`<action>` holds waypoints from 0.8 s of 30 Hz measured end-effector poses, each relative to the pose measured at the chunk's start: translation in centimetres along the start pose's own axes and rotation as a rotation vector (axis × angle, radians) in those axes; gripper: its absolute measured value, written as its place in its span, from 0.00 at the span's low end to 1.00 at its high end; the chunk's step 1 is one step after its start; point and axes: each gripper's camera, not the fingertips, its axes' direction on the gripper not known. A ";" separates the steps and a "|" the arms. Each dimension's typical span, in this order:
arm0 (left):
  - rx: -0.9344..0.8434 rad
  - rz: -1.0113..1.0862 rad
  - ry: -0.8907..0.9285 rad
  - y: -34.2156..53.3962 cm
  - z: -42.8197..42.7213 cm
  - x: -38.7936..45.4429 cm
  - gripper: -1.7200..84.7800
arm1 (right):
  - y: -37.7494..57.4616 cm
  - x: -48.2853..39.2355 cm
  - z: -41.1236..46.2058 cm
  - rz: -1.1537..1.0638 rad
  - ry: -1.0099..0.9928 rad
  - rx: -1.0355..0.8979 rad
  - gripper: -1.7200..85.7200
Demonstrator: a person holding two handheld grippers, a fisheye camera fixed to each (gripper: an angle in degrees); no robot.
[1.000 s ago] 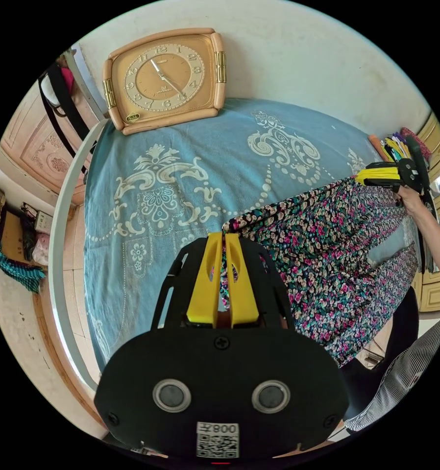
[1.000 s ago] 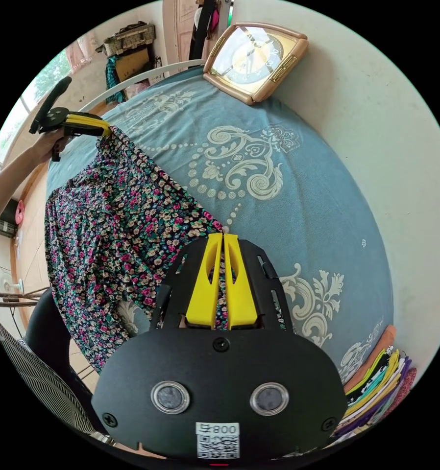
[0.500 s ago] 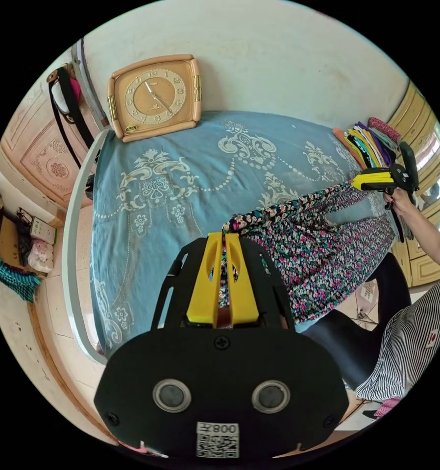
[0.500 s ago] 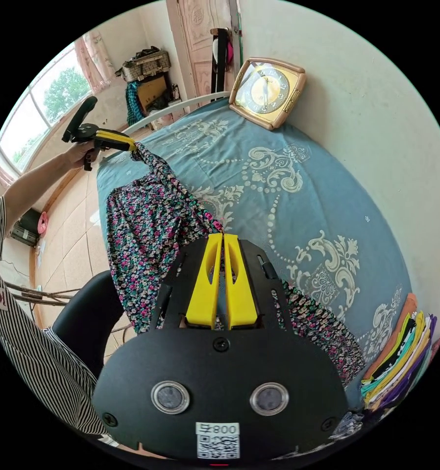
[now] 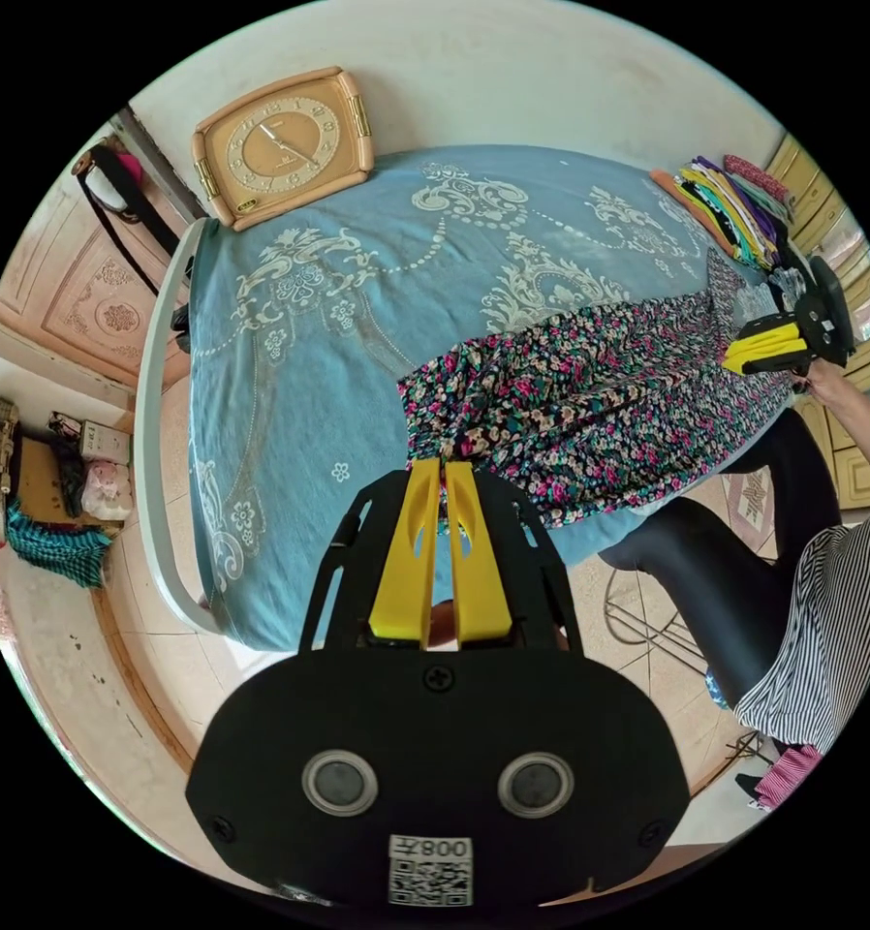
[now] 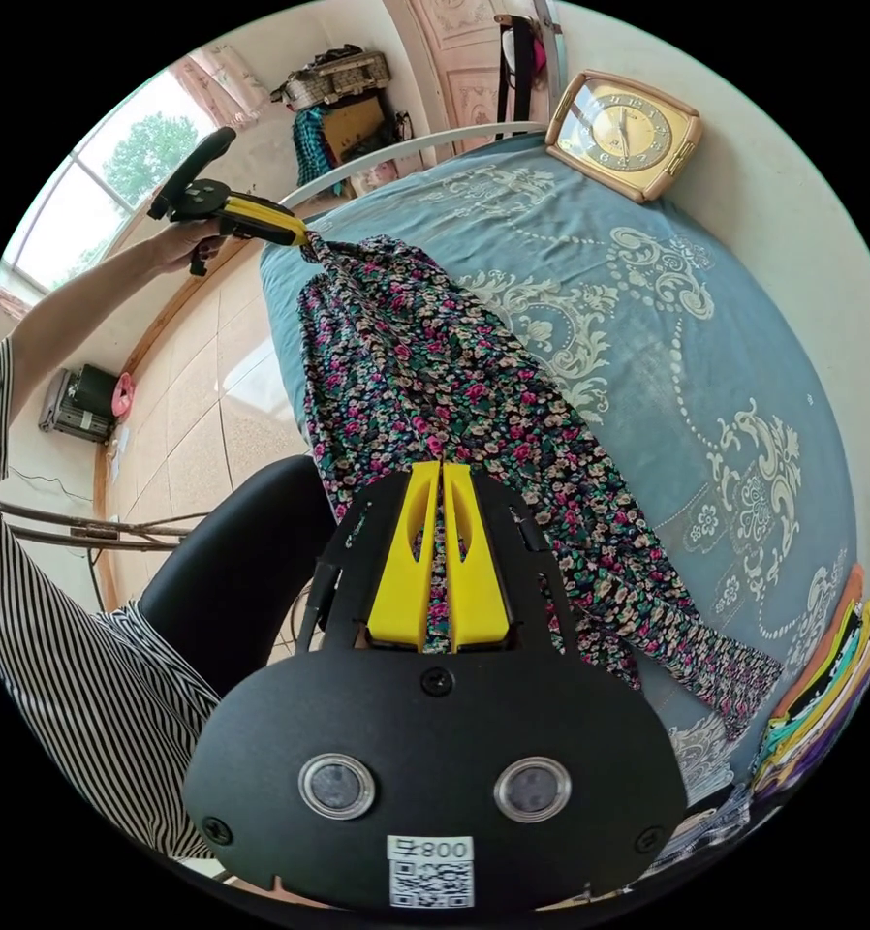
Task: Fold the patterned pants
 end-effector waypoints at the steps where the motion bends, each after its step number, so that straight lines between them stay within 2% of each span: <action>1: -0.014 0.014 -0.010 0.3 0.3 0.3 0.03 | 0.2 -0.3 0.4 -0.002 -0.005 -0.005 0.02; 24: -0.110 0.057 -0.044 4.4 7.9 3.1 0.03 | 8.8 -5.3 10.2 0.005 -0.124 -0.136 0.02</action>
